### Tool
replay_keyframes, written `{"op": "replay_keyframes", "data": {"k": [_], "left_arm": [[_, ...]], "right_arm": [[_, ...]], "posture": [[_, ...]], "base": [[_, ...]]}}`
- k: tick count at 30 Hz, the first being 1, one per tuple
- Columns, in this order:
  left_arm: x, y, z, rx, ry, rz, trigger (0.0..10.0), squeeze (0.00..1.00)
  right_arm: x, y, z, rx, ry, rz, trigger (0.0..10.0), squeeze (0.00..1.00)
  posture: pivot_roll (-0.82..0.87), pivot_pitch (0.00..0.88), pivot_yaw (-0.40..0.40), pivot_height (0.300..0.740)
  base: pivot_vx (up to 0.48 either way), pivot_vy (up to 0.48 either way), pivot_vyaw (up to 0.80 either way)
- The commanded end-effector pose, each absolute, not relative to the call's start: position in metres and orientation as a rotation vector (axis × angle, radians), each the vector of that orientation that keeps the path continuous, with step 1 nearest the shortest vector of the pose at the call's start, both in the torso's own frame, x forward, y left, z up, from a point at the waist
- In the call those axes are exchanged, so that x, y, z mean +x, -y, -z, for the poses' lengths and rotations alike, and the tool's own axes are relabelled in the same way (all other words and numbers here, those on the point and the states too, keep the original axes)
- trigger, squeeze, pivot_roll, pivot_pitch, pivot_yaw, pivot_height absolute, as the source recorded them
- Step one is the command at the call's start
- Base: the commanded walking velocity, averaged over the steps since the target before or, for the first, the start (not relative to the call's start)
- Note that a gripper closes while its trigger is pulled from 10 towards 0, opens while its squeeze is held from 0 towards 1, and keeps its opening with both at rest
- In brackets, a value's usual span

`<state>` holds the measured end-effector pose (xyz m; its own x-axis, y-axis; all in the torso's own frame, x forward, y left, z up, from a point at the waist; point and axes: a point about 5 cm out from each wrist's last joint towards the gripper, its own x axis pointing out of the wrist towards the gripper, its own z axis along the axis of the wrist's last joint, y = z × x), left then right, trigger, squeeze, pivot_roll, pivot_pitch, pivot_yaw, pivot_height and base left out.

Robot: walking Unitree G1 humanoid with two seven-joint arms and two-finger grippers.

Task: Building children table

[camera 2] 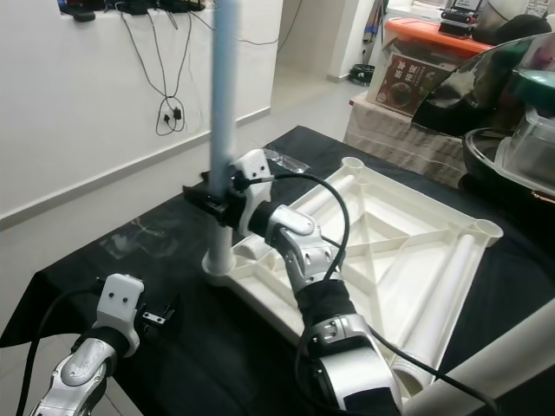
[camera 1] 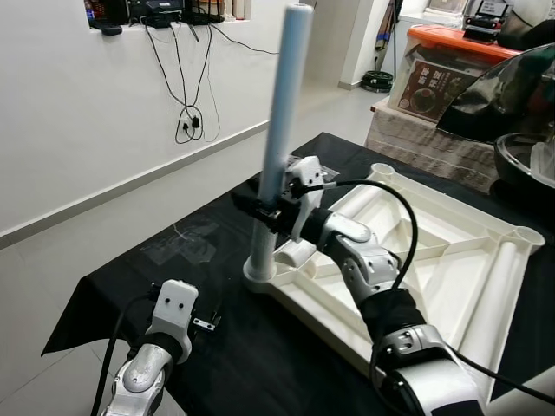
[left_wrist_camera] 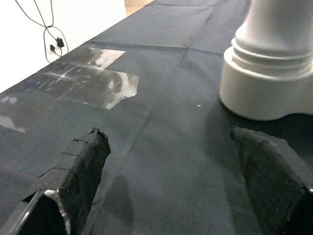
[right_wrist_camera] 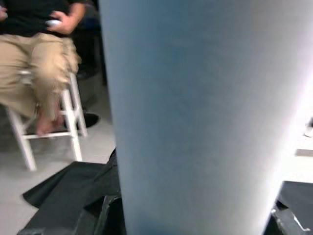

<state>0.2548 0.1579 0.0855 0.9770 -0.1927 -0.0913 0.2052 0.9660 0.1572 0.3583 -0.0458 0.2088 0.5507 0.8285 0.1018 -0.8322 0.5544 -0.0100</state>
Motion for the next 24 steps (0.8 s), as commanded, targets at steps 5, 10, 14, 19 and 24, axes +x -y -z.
{"op": "replay_keyframes", "data": {"k": [5,10,14,19,24], "left_arm": [[0.248,-0.160,-0.082,0.162,-0.089,0.193,10.0,0.00],[0.248,-0.159,-0.081,0.159,-0.093,0.197,10.0,0.00],[0.251,-0.157,-0.082,0.155,-0.091,0.208,10.0,0.00],[0.252,-0.155,-0.082,0.152,-0.088,0.216,10.0,0.00],[0.253,-0.154,-0.083,0.148,-0.084,0.224,10.0,0.00]], "right_arm": [[0.362,0.119,-0.153,-0.038,-0.127,0.134,0.0,0.00],[0.334,0.132,-0.155,0.018,-0.038,0.167,10.0,0.00],[0.340,0.105,-0.186,0.115,0.116,-0.150,10.0,1.00],[0.349,0.099,-0.194,0.109,0.110,-0.242,10.0,1.00],[0.359,0.086,-0.211,0.114,0.125,-0.547,10.0,0.00]], "posture": [[0.10,0.000,-0.121,0.740],[0.08,0.000,-0.113,0.740],[0.08,0.000,-0.110,0.740],[0.08,0.000,-0.111,0.740],[0.08,0.000,-0.110,0.740]], "base": [[0.000,0.000,0.00],[0.000,0.000,0.00],[0.000,0.000,0.00],[0.000,0.000,0.00],[0.000,0.000,0.00]]}}
